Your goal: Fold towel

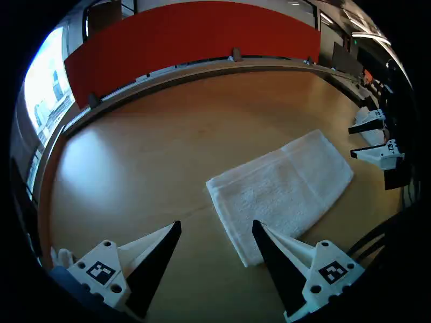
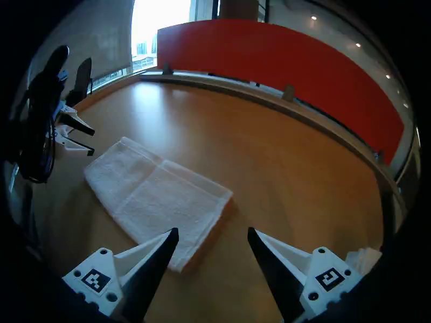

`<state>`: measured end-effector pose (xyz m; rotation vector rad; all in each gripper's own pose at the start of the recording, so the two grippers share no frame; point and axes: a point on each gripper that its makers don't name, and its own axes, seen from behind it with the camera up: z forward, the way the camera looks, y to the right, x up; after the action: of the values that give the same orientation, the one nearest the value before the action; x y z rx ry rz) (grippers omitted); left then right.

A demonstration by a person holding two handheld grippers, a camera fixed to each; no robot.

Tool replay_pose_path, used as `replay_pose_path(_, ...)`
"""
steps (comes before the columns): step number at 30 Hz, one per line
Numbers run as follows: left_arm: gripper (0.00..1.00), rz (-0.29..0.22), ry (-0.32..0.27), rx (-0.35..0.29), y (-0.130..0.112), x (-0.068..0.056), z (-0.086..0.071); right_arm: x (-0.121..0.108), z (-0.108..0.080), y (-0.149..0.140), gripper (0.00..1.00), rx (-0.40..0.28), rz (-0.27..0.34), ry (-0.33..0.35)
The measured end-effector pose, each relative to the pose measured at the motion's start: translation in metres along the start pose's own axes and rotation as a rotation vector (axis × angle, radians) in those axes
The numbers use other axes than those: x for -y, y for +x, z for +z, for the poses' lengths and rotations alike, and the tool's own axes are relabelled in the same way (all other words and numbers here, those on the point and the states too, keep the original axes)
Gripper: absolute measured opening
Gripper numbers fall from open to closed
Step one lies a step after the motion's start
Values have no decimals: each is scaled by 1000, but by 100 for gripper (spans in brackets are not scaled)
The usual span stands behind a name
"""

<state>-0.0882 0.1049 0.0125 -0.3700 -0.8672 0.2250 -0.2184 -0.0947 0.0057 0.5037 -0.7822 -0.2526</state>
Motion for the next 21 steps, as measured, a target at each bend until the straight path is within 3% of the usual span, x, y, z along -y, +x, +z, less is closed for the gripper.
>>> replay_pose_path(15,98,-48,0,21,-40,-8,-28,17,-34,-25,99,0,33,-5)
replay_pose_path(21,98,-55,-1,28,-50,-12,-32,19,-37,-28,99,1,37,-2)
